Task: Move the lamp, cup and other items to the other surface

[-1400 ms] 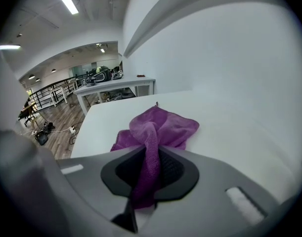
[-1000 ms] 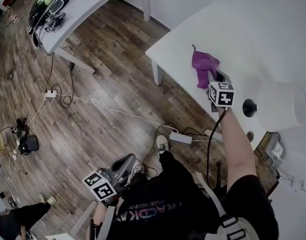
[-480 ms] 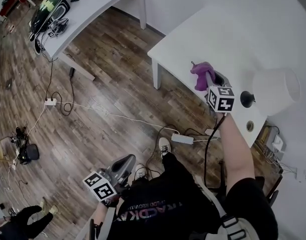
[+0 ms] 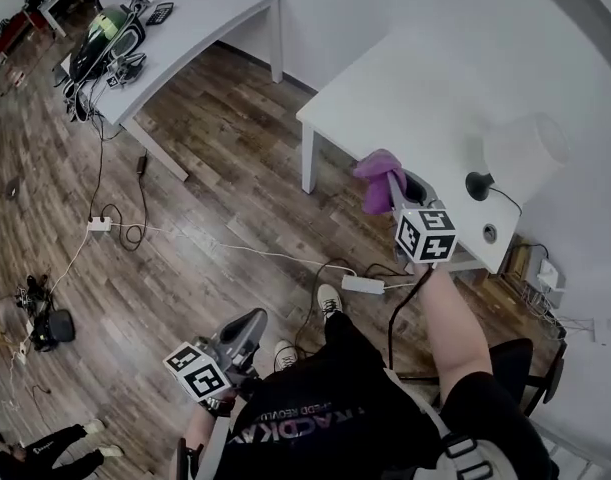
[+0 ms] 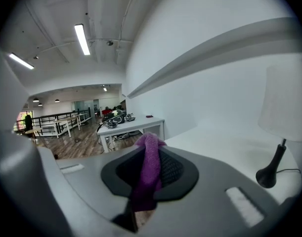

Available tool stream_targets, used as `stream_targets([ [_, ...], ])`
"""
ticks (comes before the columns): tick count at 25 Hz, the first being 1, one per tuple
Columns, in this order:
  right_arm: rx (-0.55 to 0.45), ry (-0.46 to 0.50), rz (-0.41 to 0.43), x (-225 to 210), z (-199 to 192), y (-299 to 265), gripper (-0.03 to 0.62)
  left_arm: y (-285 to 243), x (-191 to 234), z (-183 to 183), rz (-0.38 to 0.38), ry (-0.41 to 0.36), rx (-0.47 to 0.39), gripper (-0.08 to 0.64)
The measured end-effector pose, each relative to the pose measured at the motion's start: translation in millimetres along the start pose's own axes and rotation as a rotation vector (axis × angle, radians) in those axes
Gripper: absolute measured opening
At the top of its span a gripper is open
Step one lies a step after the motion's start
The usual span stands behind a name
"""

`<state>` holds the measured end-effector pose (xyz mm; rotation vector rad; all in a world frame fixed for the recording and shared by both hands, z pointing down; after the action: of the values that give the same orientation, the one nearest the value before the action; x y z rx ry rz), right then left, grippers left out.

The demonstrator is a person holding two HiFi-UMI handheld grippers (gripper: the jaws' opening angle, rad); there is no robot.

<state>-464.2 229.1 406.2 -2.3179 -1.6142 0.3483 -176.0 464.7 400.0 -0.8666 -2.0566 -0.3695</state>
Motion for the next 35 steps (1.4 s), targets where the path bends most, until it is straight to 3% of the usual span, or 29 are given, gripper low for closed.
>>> stream_targets([
  [6, -0.028, -0.098, 0.037, 52.7, -15.8, 70.7, 0.049, 18.5, -12.6, -4.9, -0.049, -0.035, 0.027, 0.003],
  [13, -0.034, -0.134, 0.015, 75.3, -35.3, 137.8, 0.049, 34.1, -29.8, -10.1, -0.118, -0.089, 0.077, 0.003],
  [22, -0.053, -0.21, -0.124, 72.3, -70.4, 244.1, 0.049, 50.0, -46.3, -50.2, -0.2, -0.074, 0.169, 0.003],
  [27, -0.043, -0.245, -0.21, 58.4, -88.3, 297.7, 0.049, 30.5, -68.8, -74.6, -0.304, -0.094, 0.272, 0.003],
  [35, -0.106, -0.262, -0.361, 5.4, -85.3, 365.8, 0.049, -18.7, -106.5, -101.9, -0.405, -0.106, 0.395, 0.003],
])
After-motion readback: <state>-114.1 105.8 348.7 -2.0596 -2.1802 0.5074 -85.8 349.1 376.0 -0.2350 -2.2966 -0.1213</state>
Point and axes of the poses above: the fingertips, and each gripper's own axes: y backward along the fingers, x to its left, z out of its top, the point moved 1 cm from there along y, backward along the fingers, and after that the axes turned 9 degrees about -z, right-handed, at the moved point
